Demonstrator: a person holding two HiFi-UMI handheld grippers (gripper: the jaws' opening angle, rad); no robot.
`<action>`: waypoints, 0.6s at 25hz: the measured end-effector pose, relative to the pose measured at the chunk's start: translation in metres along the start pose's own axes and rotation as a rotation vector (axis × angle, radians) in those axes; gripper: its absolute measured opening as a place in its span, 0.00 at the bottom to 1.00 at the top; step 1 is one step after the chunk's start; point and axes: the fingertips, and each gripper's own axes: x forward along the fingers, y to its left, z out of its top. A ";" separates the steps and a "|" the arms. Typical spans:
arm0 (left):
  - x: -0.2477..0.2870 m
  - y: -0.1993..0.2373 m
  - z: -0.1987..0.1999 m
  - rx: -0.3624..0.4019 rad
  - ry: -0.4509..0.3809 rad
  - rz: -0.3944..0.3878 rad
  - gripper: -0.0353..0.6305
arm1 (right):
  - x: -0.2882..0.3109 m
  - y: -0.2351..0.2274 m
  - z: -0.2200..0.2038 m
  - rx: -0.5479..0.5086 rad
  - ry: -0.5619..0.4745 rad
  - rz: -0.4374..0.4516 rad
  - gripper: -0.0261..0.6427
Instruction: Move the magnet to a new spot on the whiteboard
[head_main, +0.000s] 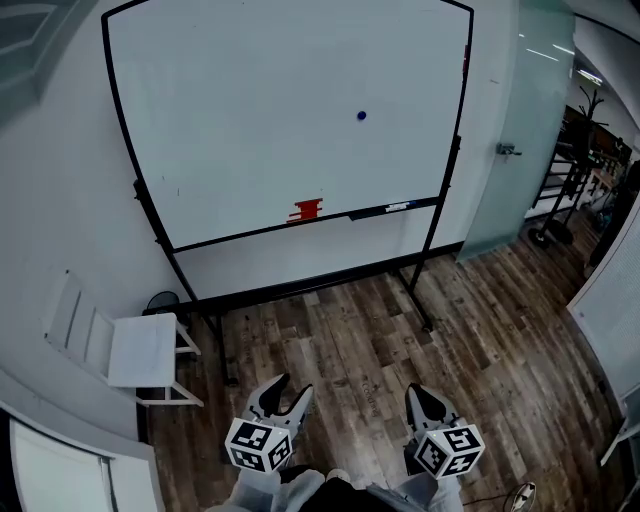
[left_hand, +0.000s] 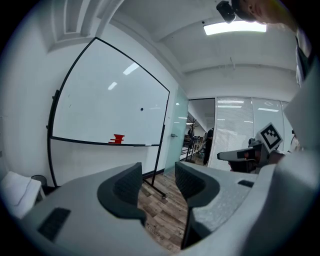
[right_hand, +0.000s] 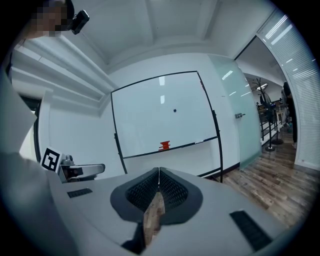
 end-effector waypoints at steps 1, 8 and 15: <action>0.002 0.000 -0.001 -0.002 0.005 0.004 0.36 | 0.003 -0.004 0.000 0.003 0.004 0.001 0.08; 0.016 0.006 -0.013 -0.025 0.039 0.022 0.36 | 0.017 -0.010 -0.012 0.029 0.032 0.019 0.08; 0.054 0.001 -0.013 -0.020 0.043 -0.015 0.36 | 0.031 -0.035 -0.011 0.036 0.033 -0.002 0.08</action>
